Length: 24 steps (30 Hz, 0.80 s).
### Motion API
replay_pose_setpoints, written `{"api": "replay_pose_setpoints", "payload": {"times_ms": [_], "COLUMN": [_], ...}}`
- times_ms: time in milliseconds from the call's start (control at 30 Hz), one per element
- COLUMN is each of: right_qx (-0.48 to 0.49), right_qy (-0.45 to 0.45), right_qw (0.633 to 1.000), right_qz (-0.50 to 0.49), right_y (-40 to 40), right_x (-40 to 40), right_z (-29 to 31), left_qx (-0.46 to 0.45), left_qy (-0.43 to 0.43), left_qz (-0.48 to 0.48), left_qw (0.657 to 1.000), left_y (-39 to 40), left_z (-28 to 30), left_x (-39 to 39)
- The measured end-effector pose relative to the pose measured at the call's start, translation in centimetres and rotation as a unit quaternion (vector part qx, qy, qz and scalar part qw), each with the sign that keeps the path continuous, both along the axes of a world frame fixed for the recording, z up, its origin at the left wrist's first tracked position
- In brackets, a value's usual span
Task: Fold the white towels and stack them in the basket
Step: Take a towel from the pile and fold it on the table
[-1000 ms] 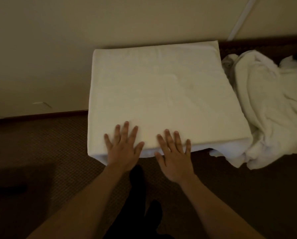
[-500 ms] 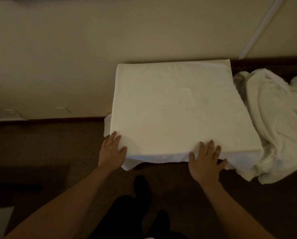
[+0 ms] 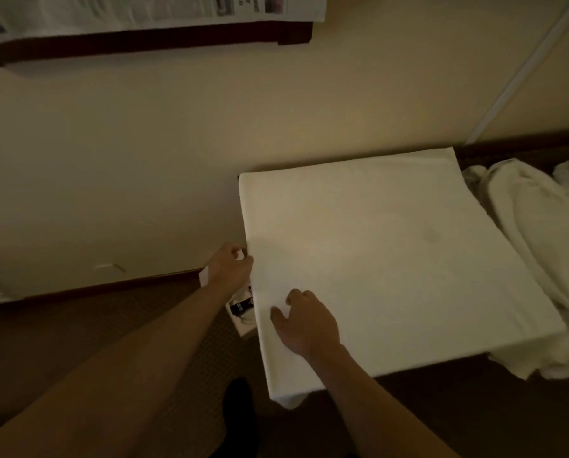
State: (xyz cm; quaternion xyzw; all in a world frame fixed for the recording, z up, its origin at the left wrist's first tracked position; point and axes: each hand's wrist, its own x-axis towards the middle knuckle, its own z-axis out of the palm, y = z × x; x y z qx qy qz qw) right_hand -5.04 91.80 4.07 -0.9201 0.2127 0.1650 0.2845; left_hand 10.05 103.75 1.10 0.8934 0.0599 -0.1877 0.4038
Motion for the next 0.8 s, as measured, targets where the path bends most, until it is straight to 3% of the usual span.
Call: {"api": "replay_pose_setpoints", "payload": {"times_ms": [233, 367, 467, 567, 667, 800], "right_qx": [-0.095, -0.108, -0.086, -0.021, 0.062, 0.163], "right_qy": [0.054, 0.030, 0.021, 0.019, -0.002, -0.095], "right_qw": [0.993, 0.994, 0.996, 0.996, 0.988, 0.962], "right_qz": [-0.050, -0.011, 0.003, -0.088, -0.143, -0.199], "right_y": [5.8, 6.1, 6.7, 6.6, 5.8, 5.2], "right_x": [5.2, 5.4, 5.8, 6.4, 7.4, 8.7], "right_z": [-1.2, -1.7, -1.7, -1.5, -0.4, 2.0], "left_qx": [-0.049, -0.010, 0.012, -0.003, -0.037, -0.063], "left_qy": [0.090, 0.086, 0.082, 0.083, 0.095, 0.017], "left_qz": [-0.020, -0.040, -0.074, -0.081, -0.031, 0.052], "left_qw": [0.995, 0.995, 0.994, 0.993, 0.994, 0.996], "left_y": [-2.4, -2.9, -2.6, -1.8, -0.5, 0.0], "left_z": [-0.5, -2.6, -2.6, -1.1, -0.7, 0.7], "left_x": [10.3, 12.7, 13.2, 13.4, 14.4, 15.0]}}
